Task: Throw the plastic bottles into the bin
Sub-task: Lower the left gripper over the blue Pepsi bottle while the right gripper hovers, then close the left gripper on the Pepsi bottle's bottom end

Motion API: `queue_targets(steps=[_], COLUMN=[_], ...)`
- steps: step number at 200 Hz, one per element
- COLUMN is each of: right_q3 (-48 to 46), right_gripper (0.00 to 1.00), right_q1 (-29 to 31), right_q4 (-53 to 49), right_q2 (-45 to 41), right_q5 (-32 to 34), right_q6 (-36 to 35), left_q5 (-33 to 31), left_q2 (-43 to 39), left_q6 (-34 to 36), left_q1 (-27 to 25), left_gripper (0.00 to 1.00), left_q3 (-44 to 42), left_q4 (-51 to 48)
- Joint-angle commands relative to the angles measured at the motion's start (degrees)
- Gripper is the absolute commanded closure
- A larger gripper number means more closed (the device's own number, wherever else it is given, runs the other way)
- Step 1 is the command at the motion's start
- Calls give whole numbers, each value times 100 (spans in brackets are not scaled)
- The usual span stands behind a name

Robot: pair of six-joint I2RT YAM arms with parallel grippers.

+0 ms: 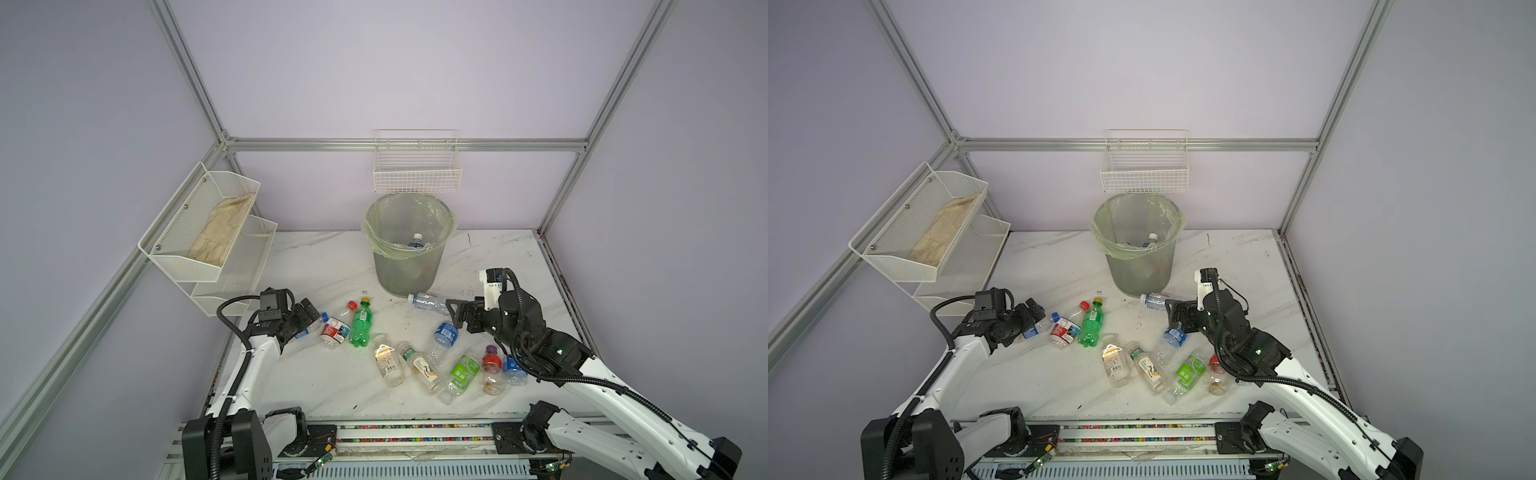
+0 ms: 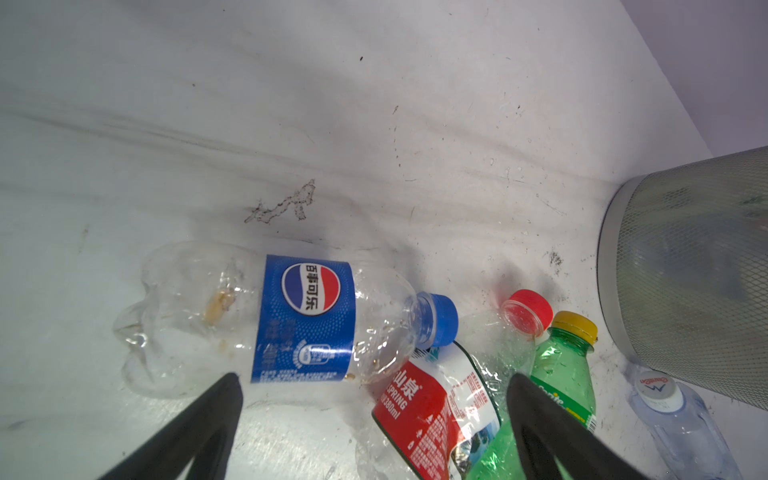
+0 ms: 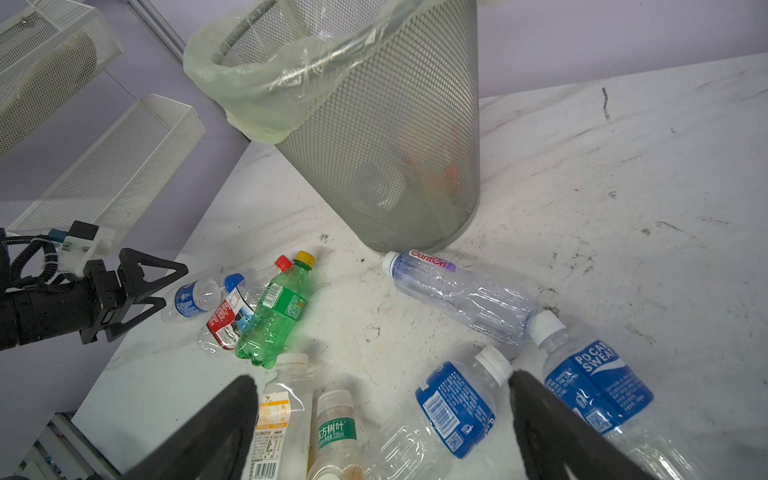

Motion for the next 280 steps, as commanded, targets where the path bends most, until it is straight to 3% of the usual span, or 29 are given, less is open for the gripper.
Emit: queue_targets(steps=[1,71,136,178,222,280], right_q3=[-15,-89,-181,-191,-121,-90], right_gripper=[4,4,4,4,4,3], right_q1=[3,3,3,3,3,-5], right_q4=[101,72,78,167,193,167], right_q2=[-3,-135,-206,-84,30,191], right_q5=[-20,-15,-82,-112,-76,49], right_q6=[52,77,78,41,-35,-146], left_q5=[-17,-204,-215,-20,74,-327], left_q2=[-27,925,1133,1672,2958,4615], left_q6=[122,415,459,426,379,154], left_q1=[-13,-6,-6,-5,-282,-706], left_gripper=[3,0,0,0,0,1], left_q3=[34,765,1236,1801,2939,4505], left_q4=[49,47,-39,-91,-152,-670])
